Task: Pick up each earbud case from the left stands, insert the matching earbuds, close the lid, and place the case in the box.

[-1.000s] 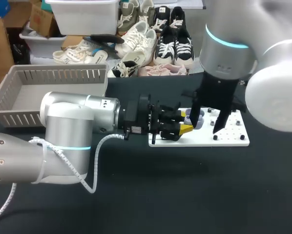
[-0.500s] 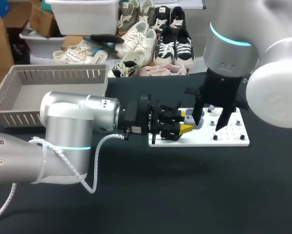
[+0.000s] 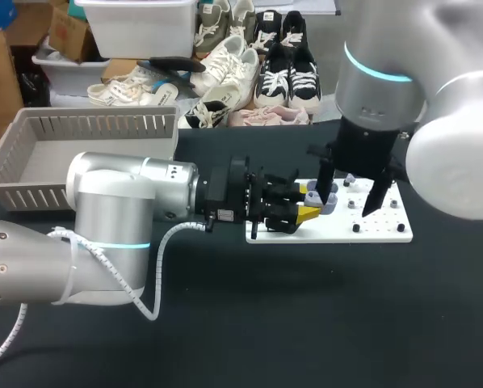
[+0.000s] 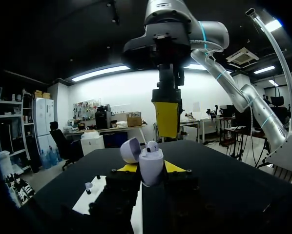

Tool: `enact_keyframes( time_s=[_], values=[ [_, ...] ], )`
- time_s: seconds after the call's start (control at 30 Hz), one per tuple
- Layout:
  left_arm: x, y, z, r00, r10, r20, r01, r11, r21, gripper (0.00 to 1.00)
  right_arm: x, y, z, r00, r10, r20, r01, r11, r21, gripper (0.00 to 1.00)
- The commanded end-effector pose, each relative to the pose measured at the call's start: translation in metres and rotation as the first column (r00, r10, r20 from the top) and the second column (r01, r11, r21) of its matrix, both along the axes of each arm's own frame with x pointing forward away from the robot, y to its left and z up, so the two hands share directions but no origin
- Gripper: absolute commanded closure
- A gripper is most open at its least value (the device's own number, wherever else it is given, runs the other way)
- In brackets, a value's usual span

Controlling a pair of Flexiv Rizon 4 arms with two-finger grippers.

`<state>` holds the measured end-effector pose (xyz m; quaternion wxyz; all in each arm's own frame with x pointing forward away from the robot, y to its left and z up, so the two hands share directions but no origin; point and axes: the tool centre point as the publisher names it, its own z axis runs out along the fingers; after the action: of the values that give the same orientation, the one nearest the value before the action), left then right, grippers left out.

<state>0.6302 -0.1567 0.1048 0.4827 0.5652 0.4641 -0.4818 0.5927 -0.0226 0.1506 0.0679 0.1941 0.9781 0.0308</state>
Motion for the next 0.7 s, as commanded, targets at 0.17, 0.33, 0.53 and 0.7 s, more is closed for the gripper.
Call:
enact_keyframes(
  time_s=[0.17,0.33,0.53,0.7],
  values=[
    [0.0,-0.001,0.0,1.0,0.002,0.001,-0.002,1.0,0.001,1.0,-0.01,0.001,0.006,1.0,0.015,0.003,-0.015,1.0,0.007,0.28],
    [0.0,-0.001,0.0,1.0,0.002,0.001,-0.002,1.0,0.001,1.0,-0.013,0.0,0.009,1.0,0.025,0.013,-0.025,1.0,0.016,0.16],
    [0.0,-0.001,0.0,1.0,0.002,0.001,-0.002,1.0,0.001,1.0,-0.017,-0.012,0.013,0.999,0.02,0.035,-0.021,0.999,0.046,0.16],
    [-0.002,0.001,0.001,1.0,0.008,0.003,-0.008,1.0,0.0,1.0,-0.017,-0.021,0.016,0.997,0.006,0.075,-0.011,0.998,0.064,0.16]
  ],
)
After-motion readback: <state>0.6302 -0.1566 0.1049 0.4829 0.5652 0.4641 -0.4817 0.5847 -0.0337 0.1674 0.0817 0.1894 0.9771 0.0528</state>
